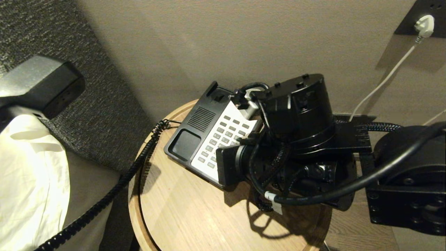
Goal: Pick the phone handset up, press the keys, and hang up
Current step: Dial the number
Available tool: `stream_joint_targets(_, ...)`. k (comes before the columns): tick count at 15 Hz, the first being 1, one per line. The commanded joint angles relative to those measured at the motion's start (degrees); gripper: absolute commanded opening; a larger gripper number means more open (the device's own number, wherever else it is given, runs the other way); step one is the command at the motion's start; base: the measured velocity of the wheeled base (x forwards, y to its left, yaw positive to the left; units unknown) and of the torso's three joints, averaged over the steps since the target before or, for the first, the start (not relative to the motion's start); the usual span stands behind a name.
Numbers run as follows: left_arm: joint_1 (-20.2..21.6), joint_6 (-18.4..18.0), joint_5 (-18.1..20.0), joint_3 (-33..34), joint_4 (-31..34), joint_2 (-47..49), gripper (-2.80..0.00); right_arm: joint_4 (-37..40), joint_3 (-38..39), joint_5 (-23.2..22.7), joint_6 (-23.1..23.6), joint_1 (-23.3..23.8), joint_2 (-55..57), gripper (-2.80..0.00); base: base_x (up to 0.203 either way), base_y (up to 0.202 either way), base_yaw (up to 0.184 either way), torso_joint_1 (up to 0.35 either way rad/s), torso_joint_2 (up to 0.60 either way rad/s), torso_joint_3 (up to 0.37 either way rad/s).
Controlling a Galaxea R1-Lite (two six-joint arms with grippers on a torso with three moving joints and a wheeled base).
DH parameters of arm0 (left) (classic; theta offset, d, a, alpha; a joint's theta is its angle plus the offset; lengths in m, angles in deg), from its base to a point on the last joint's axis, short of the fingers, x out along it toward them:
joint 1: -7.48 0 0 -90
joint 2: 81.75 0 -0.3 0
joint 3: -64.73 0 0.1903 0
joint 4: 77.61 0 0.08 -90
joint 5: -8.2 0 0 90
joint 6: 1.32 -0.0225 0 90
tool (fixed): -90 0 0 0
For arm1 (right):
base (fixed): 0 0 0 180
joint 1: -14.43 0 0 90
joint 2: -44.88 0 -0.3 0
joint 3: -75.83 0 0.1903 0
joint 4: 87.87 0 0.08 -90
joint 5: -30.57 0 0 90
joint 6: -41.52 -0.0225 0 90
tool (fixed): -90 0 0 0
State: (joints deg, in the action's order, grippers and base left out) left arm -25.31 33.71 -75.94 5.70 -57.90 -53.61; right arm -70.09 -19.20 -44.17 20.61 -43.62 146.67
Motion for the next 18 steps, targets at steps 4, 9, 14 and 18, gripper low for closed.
stream_joint_targets(4,0.0,0.2,0.0,0.2,0.0,0.1,-2.8,-0.1,-0.7,1.0,-0.1,2.3,-2.0,-2.8,0.0,0.0,0.0,0.0,0.0,0.0)
stream_joint_targets(9,0.0,0.1,0.0,0.5,0.0,0.1,-2.8,-0.1,-1.9,1.1,0.0,5.1,-1.8,-2.8,0.0,0.0,0.0,0.0,0.0,0.0)
stream_joint_targets(14,0.0,0.1,0.0,0.5,0.0,0.0,-2.8,-0.1,-2.7,1.1,0.0,5.0,-1.2,-2.8,0.0,0.0,0.0,0.0,0.0,0.0)
stream_joint_targets(18,0.0,0.1,0.0,0.5,0.0,0.0,-2.8,-0.1,-2.5,1.2,0.0,5.1,-0.7,-2.8,0.0,0.0,0.0,0.0,0.0,0.0)
